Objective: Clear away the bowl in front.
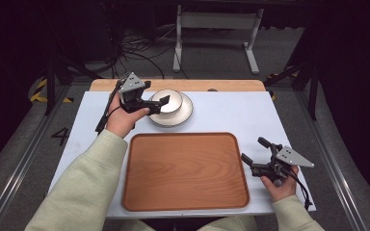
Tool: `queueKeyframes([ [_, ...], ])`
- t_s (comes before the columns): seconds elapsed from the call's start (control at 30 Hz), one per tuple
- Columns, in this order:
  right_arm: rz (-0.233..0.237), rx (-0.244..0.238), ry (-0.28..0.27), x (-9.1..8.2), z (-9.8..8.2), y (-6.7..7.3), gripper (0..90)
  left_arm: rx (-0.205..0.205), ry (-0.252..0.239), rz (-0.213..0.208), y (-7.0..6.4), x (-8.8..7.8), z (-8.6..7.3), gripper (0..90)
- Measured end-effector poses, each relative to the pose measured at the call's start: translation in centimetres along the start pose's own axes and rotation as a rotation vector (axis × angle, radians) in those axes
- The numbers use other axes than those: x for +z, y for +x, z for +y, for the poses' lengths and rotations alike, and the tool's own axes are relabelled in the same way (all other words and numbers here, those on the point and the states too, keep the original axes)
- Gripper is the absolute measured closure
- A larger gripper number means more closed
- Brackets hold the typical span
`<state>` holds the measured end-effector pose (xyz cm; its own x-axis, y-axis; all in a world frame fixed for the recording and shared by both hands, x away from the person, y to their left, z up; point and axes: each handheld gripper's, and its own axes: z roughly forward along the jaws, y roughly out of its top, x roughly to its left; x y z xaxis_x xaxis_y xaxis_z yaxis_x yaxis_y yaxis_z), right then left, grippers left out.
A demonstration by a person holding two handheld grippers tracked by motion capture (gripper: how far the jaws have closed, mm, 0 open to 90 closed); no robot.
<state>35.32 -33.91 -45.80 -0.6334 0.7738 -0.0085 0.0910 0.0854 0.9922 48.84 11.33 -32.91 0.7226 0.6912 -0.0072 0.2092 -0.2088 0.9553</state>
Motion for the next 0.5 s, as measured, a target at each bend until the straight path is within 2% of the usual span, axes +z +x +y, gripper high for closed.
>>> queueKeyframes([
  [0.27, -0.010, -0.004, 0.011, 0.1, 0.0, 0.1, 5.5, -0.021, -0.004, -0.002, 0.4, 1.7, 0.7, 10.3],
  [0.5, -0.002, -0.002, 0.013, 0.1, 0.1, 0.1, 3.4, -0.016, 0.031, 0.006, 0.7, 3.3, 1.1, 10.1],
])
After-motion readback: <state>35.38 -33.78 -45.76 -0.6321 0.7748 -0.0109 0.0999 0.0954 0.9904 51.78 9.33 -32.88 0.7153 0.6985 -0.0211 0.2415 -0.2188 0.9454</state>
